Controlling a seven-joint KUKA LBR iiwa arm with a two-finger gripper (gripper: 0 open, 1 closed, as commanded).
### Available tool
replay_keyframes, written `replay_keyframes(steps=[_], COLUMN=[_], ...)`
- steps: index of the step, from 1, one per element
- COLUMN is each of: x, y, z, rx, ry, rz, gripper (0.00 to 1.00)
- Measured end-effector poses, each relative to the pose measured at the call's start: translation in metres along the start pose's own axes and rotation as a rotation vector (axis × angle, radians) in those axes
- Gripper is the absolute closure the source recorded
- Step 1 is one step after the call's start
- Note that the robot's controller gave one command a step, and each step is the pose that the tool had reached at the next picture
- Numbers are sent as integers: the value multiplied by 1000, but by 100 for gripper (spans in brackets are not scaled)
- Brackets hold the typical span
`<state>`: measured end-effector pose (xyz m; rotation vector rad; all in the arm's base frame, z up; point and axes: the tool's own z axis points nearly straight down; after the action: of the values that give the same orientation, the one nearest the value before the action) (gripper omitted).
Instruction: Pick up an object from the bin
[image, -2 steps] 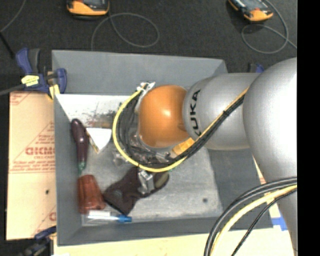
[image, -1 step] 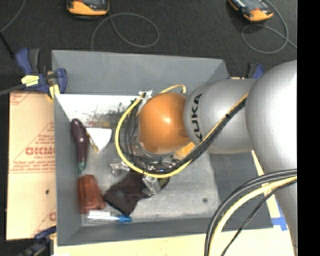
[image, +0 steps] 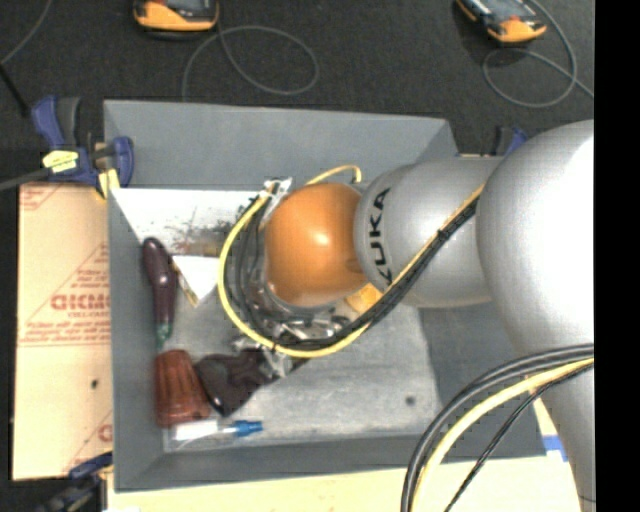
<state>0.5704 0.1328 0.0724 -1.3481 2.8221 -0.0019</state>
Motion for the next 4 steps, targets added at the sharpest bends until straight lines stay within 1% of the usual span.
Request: replay_keyframes(steps=[2,3,4], x=[1,3,1], y=[1,2,1], z=[-4,-24,-47], rx=[-2,-7,-3], ry=[2,8,4], rz=[0,1,1], gripper=[100,100,100])
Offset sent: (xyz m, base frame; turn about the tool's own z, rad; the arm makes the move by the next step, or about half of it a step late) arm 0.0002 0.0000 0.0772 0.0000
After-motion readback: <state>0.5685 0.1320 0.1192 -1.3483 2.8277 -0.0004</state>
